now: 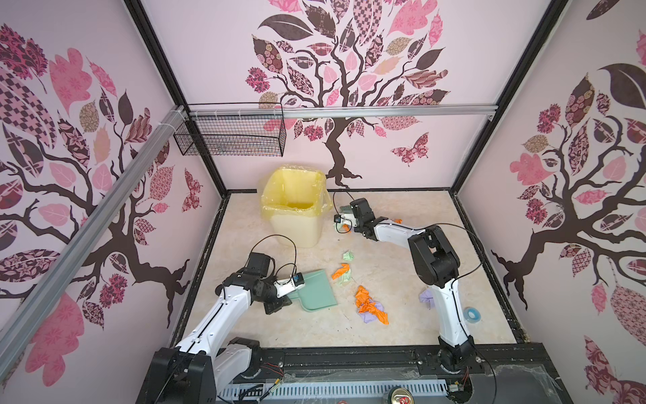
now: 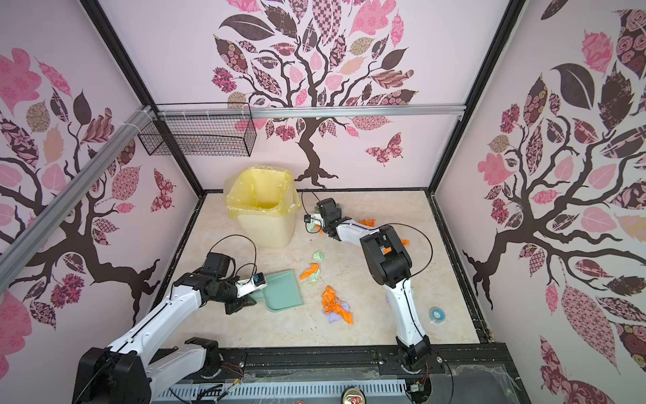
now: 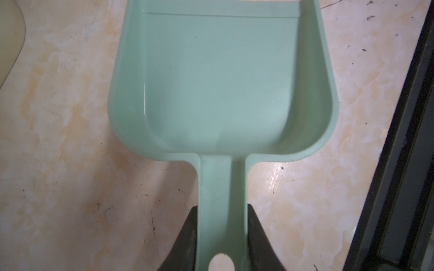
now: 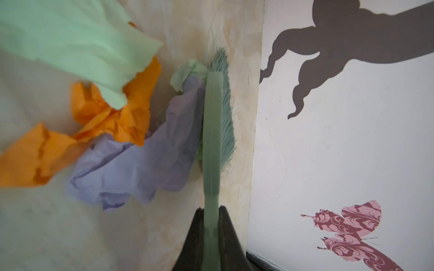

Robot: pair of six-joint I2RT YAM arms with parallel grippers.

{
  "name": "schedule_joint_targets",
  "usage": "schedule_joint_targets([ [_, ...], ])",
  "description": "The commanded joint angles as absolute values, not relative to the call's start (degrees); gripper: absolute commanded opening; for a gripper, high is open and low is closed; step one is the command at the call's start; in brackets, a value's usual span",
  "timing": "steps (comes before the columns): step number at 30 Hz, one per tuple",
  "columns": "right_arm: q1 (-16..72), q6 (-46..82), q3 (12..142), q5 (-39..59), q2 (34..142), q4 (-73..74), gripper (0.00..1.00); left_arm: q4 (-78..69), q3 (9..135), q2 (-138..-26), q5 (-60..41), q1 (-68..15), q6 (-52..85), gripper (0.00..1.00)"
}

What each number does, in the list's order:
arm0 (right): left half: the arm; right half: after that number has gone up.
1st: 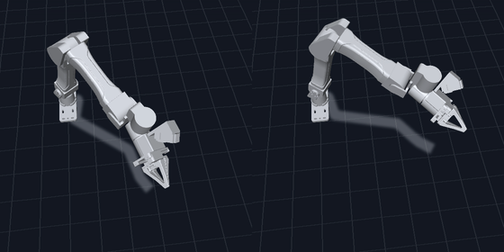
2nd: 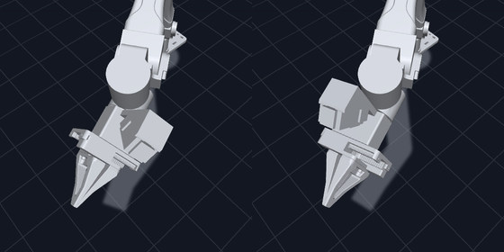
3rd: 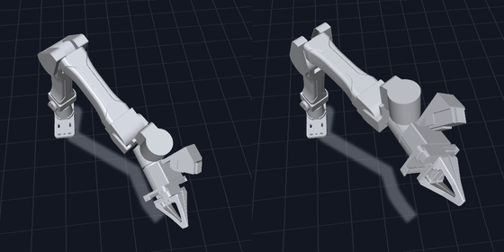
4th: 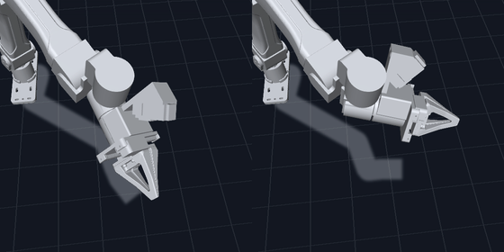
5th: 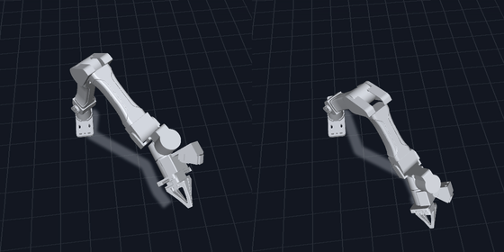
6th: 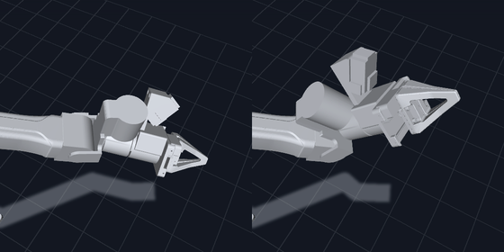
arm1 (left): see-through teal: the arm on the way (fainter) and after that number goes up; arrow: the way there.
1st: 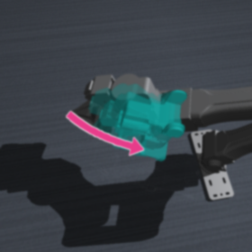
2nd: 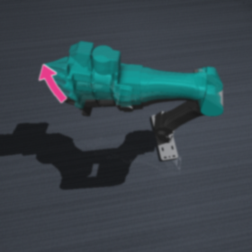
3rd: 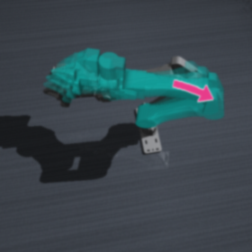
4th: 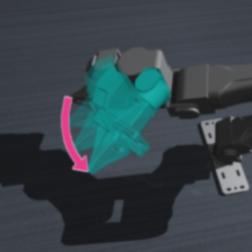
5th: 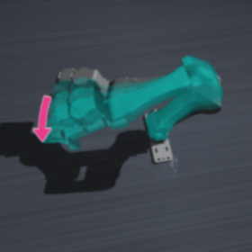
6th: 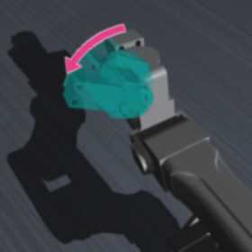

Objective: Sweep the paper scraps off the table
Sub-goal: 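Move the brush with the right gripper to the scraps farthest from the robot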

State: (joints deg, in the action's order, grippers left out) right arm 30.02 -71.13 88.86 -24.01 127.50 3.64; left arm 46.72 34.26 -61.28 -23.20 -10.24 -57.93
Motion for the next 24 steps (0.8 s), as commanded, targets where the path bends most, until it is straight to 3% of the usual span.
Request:
schedule_joint_targets([
  [1,31.76,-72.80,83.25,-22.15,122.91,-1.34,0.00,45.29,32.75,-60.81,-24.55,-10.42,-57.39,0.07],
  [11,38.11,-72.90,70.20,-24.07,109.67,-6.02,0.00,44.56,33.31,-63.05,-23.55,-10.42,-57.66,0.07],
  [19,44.49,-63.27,71.35,-31.65,102.07,-23.76,0.00,43.93,32.40,-62.59,-23.86,-10.41,-57.52,0.07],
  [24,45.69,-64.18,69.10,-32.66,95.95,-18.37,0.00,43.02,32.34,-64.19,-24.08,-10.45,-57.33,0.07],
])
